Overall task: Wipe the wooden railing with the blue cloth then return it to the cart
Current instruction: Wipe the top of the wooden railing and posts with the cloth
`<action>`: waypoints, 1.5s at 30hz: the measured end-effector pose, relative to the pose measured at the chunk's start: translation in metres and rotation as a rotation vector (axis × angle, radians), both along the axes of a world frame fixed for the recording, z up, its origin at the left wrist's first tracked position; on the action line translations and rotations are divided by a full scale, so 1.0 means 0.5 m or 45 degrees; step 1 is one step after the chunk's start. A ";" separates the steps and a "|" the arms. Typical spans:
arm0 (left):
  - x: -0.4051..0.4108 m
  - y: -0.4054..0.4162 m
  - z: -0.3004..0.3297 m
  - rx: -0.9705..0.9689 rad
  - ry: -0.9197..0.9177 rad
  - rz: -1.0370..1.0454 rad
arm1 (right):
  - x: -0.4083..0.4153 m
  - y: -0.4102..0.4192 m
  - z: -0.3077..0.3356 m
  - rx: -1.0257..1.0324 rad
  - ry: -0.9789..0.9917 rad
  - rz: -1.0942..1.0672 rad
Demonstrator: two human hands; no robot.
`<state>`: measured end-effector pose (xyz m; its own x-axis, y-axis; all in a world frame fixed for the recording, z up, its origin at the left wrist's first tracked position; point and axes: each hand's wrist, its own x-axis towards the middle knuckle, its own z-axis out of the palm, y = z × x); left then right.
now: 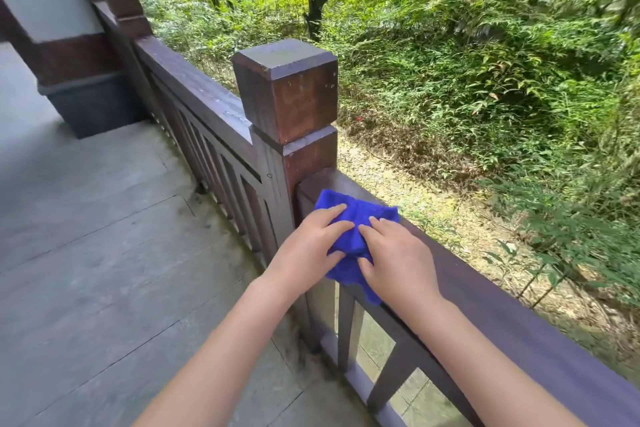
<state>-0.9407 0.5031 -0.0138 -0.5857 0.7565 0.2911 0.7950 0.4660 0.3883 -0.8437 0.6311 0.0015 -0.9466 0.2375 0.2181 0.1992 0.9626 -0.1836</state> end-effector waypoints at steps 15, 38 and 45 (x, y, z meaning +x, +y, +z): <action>-0.055 -0.230 0.059 0.207 -0.133 0.327 | -0.142 -0.155 0.044 -0.568 -0.020 0.386; -0.483 -0.441 0.214 -0.026 -0.337 0.041 | -0.475 -0.349 0.179 -0.681 -0.023 0.335; -0.648 -0.396 0.228 -0.042 -0.275 -0.030 | -0.632 -0.328 0.166 -0.715 0.105 0.221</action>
<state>-1.2648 0.3049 0.1003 -0.6136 0.7780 0.1353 0.7058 0.4635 0.5357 -1.1596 0.4673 0.0843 -0.9673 0.1808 0.1779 0.0110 0.7306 -0.6827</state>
